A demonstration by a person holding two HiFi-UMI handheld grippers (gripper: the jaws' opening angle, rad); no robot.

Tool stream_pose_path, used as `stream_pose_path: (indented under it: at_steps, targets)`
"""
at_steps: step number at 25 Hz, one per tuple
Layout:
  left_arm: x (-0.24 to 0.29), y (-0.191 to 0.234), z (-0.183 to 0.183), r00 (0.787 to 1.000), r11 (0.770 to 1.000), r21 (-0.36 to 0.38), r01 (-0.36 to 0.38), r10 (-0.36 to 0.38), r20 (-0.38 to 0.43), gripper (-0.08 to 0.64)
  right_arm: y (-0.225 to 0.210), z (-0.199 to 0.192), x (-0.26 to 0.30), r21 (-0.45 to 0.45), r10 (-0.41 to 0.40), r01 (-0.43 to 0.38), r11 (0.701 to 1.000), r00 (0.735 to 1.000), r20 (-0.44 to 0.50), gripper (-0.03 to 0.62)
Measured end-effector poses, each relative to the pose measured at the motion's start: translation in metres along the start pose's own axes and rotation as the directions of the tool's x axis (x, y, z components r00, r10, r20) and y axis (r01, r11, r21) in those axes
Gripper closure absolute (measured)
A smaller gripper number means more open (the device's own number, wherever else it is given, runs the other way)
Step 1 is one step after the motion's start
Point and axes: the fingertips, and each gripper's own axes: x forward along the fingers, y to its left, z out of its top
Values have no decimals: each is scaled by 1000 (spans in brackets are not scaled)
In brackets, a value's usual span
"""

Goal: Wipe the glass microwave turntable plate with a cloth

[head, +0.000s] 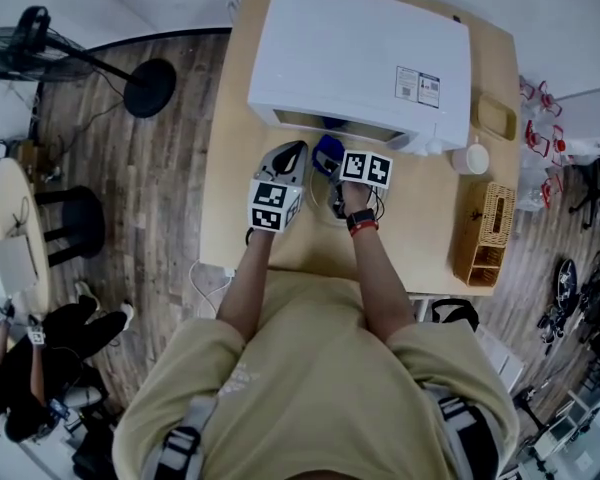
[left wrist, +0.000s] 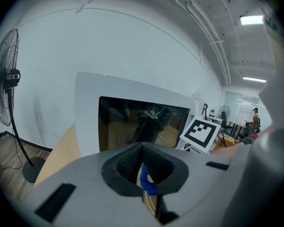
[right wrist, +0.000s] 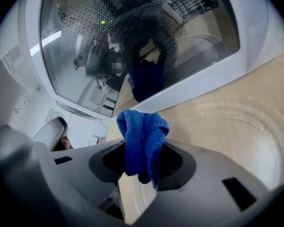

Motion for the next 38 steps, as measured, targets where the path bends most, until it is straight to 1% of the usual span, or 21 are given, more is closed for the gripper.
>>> stream_pose_path:
  at_steps: [5, 11, 17, 24, 30, 38]
  targets:
    - [5, -1, -2, 1000, 1000, 7, 11, -11, -10, 548, -10, 2, 1, 7, -42, 42, 999, 999, -11, 430]
    - [13, -13, -3, 999, 999, 17, 37, -36, -22, 548, -15, 5, -2, 2, -55, 55, 998, 998, -5, 430]
    - [17, -21, -2, 998, 999, 16, 44, -43, -38, 548, -21, 7, -9, -32, -74, 74, 997, 997, -5, 430]
    - [23, -31, -7, 997, 998, 18, 59, -58, -58, 548, -29, 11, -18, -38, -91, 91, 995, 996, 5, 428]
    - [32, -44, -11, 995, 997, 23, 78, -76, -66, 548, -38, 14, -26, -24, -96, 96, 995, 995, 8, 428]
    - [40, -59, -14, 993, 995, 30, 98, -96, -69, 548, -60, 20, -47, -46, -168, 170, 984, 985, 45, 423]
